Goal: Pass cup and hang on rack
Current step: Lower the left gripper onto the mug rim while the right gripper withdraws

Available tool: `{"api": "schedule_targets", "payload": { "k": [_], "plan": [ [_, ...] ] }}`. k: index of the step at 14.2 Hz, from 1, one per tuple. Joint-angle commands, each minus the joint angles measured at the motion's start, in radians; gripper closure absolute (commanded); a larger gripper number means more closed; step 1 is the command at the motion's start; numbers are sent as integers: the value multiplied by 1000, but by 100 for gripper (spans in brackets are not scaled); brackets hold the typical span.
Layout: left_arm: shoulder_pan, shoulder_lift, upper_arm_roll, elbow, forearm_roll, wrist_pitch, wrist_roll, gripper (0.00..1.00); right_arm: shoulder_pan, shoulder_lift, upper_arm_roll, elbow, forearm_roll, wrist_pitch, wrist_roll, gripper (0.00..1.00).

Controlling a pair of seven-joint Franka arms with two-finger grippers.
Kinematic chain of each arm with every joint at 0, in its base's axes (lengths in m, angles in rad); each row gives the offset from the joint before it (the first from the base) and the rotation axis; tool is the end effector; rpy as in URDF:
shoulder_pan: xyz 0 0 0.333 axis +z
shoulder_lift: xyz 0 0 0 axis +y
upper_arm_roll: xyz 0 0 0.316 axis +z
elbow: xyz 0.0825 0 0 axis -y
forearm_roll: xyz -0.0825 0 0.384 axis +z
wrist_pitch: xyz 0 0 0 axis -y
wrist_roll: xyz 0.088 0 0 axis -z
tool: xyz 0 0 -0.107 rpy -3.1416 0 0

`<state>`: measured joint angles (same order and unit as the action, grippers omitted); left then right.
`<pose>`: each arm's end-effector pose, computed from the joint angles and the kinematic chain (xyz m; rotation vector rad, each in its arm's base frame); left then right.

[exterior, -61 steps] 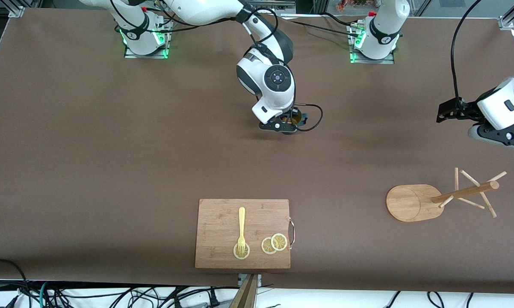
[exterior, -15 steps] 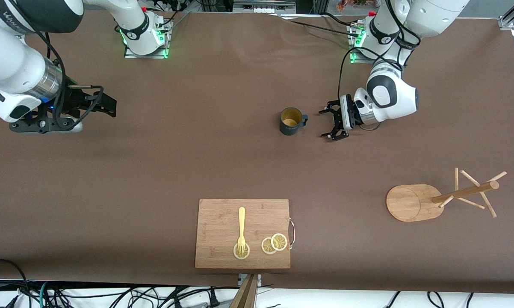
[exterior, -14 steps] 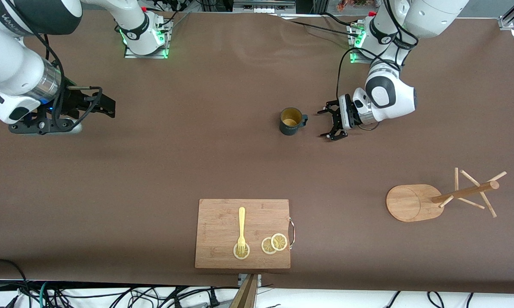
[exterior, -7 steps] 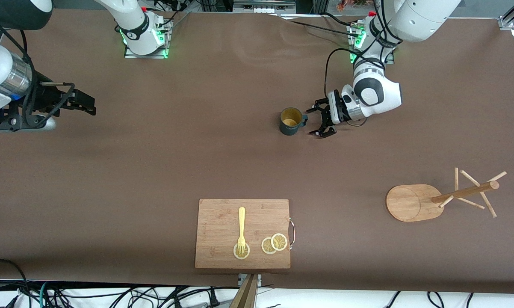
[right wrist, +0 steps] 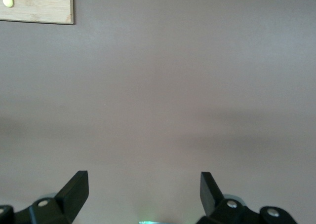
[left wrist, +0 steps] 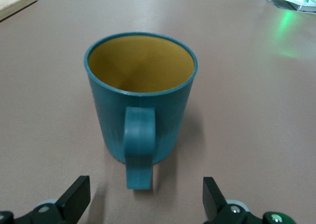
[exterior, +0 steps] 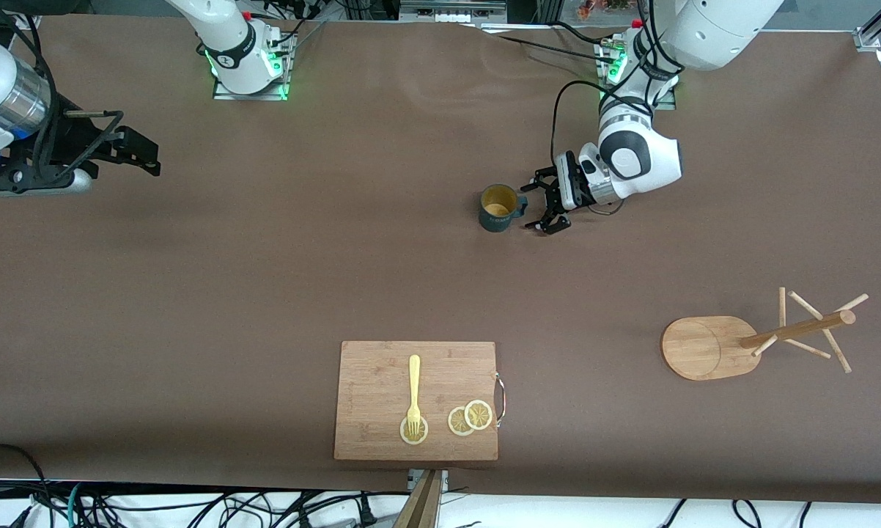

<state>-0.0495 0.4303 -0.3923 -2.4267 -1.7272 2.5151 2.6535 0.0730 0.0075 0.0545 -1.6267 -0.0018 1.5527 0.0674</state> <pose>0.3914 -0.1977 0.1214 1.8246 -1.5455 0.7612 0.5479 0.0699 0.5926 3.1283 0.0941 -0.1268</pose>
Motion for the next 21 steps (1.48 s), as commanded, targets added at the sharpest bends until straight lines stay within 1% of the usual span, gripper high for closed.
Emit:
{"api": "schedule_targets", "payload": {
  "k": [1,3,4,7,9,13,14,16,19,20,21],
  "plan": [
    [-12,11,-17,15,-51,21,39,0,-7,-17,15,-28,-44,17,-15,0],
    [-27,11,-39,15,-103,39,39,0,-7,-20,15,-28,-43,15,-15,0],
    [-27,13,-43,17,-104,68,42,0,-7,-21,13,-28,-41,15,-15,0],
    [-29,28,-50,17,-147,76,103,0,-13,-11,7,-19,-23,21,-15,0],
    [-29,41,-50,17,-189,74,137,0,-7,-4,10,34,-38,14,-9,0],
    [-30,42,-50,18,-192,74,138,1,-13,6,7,50,-43,26,2,0],
    [-30,41,-51,18,-192,74,138,6,-9,5,10,50,-47,26,2,0],
    [-30,41,-51,23,-192,74,138,22,-7,5,11,50,-38,18,2,0],
    [-30,41,-50,24,-192,74,138,41,-10,9,12,50,-37,17,8,0],
    [-30,41,-50,28,-192,74,138,62,-10,9,10,50,-37,17,5,0],
    [-30,42,-50,29,-192,74,137,76,-10,9,10,50,-37,15,3,0]
  ]
}}
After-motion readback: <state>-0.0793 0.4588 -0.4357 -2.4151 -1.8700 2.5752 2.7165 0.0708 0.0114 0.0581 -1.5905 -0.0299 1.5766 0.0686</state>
